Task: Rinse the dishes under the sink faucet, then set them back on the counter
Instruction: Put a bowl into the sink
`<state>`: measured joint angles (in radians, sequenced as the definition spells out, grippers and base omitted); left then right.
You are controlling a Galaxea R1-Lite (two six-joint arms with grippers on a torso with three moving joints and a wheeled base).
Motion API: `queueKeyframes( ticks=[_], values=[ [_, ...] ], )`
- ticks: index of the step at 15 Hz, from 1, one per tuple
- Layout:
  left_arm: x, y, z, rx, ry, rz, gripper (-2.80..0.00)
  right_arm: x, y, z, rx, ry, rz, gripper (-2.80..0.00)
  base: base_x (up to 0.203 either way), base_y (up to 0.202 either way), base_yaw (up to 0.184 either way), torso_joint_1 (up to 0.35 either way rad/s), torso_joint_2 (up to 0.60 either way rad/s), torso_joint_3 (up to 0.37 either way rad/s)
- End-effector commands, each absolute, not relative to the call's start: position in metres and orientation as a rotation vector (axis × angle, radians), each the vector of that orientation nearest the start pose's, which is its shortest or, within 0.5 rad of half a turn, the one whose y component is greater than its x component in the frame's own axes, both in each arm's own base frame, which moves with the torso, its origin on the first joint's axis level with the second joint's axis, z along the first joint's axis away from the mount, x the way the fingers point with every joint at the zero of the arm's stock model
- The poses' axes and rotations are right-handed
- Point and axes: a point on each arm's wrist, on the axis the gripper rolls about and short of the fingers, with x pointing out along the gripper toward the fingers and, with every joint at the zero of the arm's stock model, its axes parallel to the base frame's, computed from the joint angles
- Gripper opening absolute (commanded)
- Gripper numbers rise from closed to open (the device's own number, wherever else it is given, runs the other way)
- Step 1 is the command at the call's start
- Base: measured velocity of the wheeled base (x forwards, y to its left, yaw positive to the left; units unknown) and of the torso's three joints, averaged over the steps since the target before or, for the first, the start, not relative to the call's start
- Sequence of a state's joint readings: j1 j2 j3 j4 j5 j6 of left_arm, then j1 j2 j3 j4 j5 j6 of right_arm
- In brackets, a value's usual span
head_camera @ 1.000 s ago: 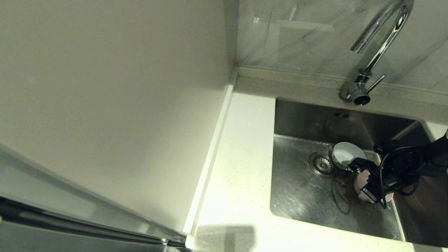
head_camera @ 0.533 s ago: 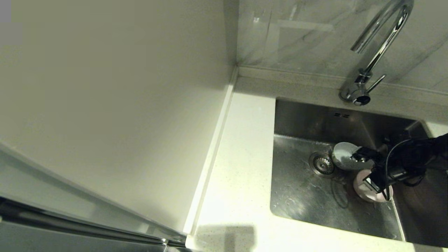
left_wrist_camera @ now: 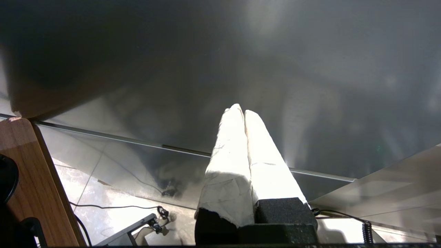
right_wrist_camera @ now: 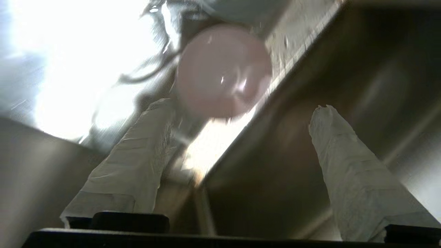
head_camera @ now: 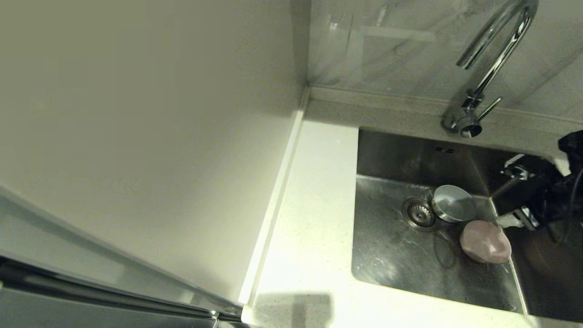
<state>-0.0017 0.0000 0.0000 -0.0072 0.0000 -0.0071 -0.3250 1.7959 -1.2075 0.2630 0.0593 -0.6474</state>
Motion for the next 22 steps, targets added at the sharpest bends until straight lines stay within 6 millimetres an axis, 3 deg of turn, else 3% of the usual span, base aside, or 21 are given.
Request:
queueKeyframes(
  ticks=[1, 5, 8, 11, 14, 19, 22],
  values=[
    [-0.023, 0.000, 0.075, -0.008, -0.005, -0.002, -2.80, 0.247, -0.102, 0.234, -0.394, 0.882, 0.008, 0.00, 0.000, 0.000, 0.000, 0.000, 0.00, 0.000],
    [-0.023, 0.000, 0.075, -0.008, -0.005, -0.002, -2.80, 0.188, -0.120, 0.278, -0.229, 0.956, -0.050, 0.00, 0.000, 0.000, 0.000, 0.000, 0.00, 0.000],
    [-0.023, 0.000, 0.075, -0.008, -0.005, -0.002, -2.80, 0.157, -0.130, 0.291, -0.085, 1.081, -0.106, 0.00, 0.000, 0.000, 0.000, 0.000, 0.00, 0.000],
    [-0.023, 0.000, 0.075, -0.008, -0.005, -0.002, -2.80, 0.144, -0.133, 0.292, 0.093, 1.143, -0.205, 0.00, 0.000, 0.000, 0.000, 0.000, 0.00, 0.000],
    [-0.023, 0.000, 0.075, -0.008, -0.005, -0.002, -2.80, 0.157, -0.156, 0.282, 0.179, 1.202, -0.299, 0.00, 0.000, 0.000, 0.000, 0.000, 0.00, 0.000],
    [-0.023, 0.000, 0.075, -0.008, -0.005, -0.002, -2.80, 0.213, -0.220, 0.258, 0.366, 1.229, -0.586, 0.00, 0.000, 0.000, 0.000, 0.000, 0.00, 0.000],
    [-0.023, 0.000, 0.075, -0.008, -0.005, -0.002, -2.80, 0.215, -0.269, 0.235, 0.406, 1.209, -0.742, 0.00, 0.000, 0.000, 0.000, 0.000, 0.00, 0.000]
  ],
)
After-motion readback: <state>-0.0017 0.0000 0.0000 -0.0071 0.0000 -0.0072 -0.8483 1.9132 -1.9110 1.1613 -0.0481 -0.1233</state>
